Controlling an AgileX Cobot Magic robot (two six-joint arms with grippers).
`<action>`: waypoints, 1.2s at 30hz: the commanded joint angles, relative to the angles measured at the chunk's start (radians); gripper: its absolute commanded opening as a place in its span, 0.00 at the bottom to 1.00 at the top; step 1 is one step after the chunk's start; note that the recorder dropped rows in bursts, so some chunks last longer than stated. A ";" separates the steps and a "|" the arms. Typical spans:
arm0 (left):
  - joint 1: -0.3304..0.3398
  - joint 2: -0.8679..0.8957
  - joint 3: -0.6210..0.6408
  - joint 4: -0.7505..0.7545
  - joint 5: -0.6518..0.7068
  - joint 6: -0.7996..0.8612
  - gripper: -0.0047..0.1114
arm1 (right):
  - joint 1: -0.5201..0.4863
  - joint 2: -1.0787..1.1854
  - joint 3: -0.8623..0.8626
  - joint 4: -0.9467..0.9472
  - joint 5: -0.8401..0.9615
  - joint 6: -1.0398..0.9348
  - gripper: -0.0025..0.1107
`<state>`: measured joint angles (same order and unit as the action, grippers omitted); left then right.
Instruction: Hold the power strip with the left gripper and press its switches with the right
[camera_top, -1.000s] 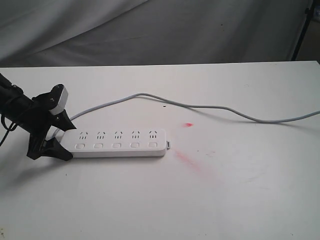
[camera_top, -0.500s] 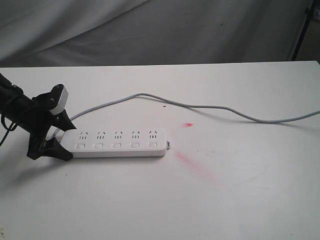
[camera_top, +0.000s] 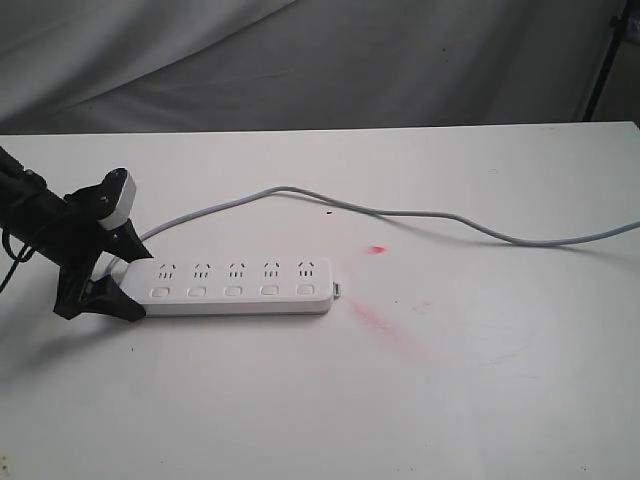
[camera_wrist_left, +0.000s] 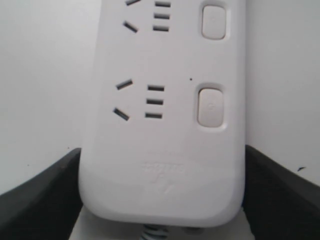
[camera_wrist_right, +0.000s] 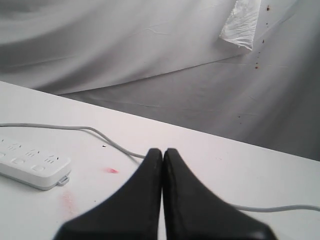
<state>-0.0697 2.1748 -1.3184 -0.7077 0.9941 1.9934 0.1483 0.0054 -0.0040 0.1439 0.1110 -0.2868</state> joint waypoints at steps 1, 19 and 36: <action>0.000 0.000 -0.002 0.009 -0.002 -0.002 0.60 | -0.008 -0.005 0.004 -0.003 -0.015 0.006 0.02; 0.000 0.000 -0.002 -0.003 0.002 -0.004 0.60 | -0.008 -0.005 0.004 -0.003 -0.015 0.006 0.02; 0.000 -0.061 -0.002 -0.174 0.008 -0.349 0.86 | -0.008 -0.005 0.004 -0.003 -0.015 0.006 0.02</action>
<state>-0.0697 2.1590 -1.3184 -0.8580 0.9960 1.7679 0.1483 0.0054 -0.0040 0.1439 0.1072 -0.2846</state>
